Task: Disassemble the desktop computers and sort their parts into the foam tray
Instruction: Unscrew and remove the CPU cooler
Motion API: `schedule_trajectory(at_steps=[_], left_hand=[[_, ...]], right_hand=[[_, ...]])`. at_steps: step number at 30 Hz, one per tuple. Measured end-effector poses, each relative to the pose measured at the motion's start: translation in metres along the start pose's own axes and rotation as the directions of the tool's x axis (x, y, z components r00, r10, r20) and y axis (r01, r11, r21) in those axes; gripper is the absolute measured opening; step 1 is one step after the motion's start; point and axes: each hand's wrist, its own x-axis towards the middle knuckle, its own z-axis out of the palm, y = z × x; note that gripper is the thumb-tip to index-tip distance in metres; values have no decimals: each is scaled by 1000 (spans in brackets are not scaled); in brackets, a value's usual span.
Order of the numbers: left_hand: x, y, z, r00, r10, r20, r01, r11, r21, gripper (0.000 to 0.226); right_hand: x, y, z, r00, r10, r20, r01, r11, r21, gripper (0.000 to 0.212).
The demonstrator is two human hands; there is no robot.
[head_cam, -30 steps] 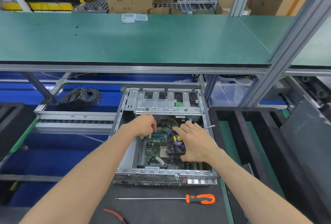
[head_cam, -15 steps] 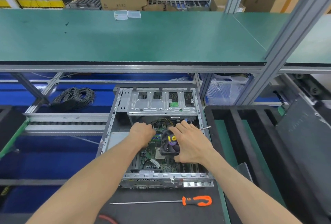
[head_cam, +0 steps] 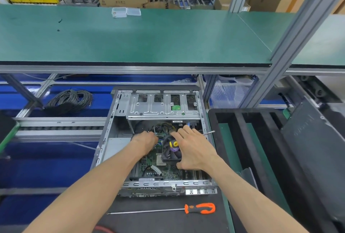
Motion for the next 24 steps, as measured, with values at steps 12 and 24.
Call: schedule_trajectory(at_steps=[12, 24], left_hand=[[1, 1, 5, 996, 73, 42, -71, 996, -62, 35], [-4, 6, 4, 999, 38, 21, -37, 999, -20, 33]], right_hand=[[-1, -1, -1, 1000, -3, 20, 2, 1000, 4, 87], [-1, -1, -3, 1000, 4, 14, -4, 1000, 9, 77]])
